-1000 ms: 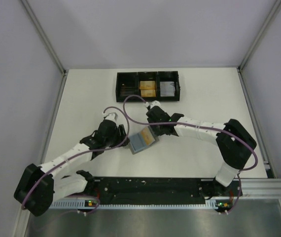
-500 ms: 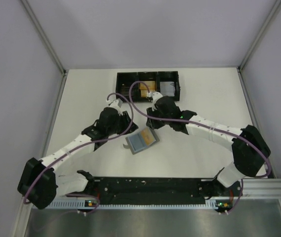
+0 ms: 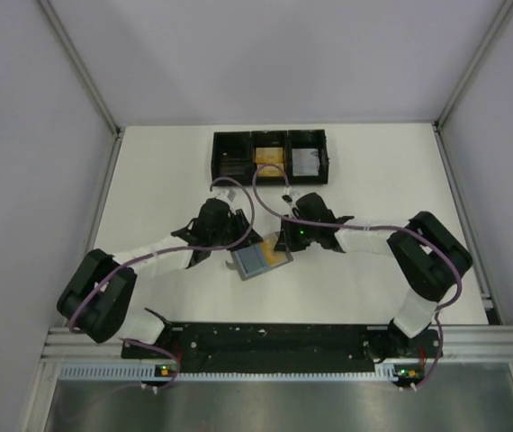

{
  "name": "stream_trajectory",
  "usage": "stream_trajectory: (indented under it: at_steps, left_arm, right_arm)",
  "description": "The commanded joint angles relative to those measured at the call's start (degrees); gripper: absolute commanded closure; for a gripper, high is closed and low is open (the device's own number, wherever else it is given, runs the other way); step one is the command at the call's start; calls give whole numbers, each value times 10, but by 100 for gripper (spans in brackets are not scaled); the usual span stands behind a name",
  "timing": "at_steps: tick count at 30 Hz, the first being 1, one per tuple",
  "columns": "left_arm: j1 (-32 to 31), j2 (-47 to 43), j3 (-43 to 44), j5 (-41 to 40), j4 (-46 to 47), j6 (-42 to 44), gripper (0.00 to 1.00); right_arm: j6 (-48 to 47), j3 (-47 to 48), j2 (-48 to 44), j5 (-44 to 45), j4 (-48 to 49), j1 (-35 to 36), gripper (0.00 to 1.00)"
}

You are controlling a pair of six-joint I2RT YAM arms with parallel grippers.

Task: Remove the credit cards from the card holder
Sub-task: Remove the credit card from the card holder.

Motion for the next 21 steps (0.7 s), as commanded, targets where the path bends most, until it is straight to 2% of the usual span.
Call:
stream_trajectory:
  at_steps: [1, 6, 21]
  left_arm:
    - [-5, 33, -15, 11, 66, -34, 67]
    - [-7, 62, -27, 13, 100, -63, 67]
    - [-10, 108, -28, -30, 88, -63, 67]
  right_arm:
    - [45, -27, 4, -23, 76, -14, 89]
    - [71, -60, 8, -30, 107, -23, 91]
    - [89, -95, -26, -26, 144, -43, 91]
